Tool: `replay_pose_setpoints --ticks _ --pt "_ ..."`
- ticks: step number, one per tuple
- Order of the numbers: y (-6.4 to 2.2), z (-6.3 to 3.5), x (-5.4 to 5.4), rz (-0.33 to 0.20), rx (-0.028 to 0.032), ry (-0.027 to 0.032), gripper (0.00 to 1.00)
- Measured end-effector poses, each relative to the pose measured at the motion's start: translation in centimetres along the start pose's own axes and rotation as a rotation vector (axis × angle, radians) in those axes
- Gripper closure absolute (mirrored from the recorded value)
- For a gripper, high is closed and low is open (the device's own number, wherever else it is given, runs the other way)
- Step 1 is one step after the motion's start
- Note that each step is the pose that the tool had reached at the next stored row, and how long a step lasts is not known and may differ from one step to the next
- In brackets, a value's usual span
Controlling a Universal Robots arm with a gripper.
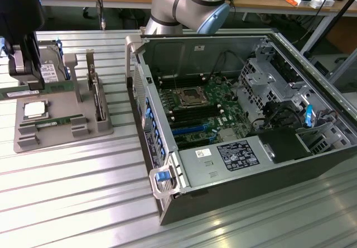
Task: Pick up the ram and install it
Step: 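Pick up the ram and move it above insertion slot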
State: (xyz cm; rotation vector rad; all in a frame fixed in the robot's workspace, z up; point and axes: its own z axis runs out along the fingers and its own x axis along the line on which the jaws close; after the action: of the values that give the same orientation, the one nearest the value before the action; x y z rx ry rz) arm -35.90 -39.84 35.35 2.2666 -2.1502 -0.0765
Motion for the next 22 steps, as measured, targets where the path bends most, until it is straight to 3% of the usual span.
replay_pose_setpoints --ticks 22 --pt "0.07 -1.52 0.0 0.000 0.0000 0.0000 0.88"
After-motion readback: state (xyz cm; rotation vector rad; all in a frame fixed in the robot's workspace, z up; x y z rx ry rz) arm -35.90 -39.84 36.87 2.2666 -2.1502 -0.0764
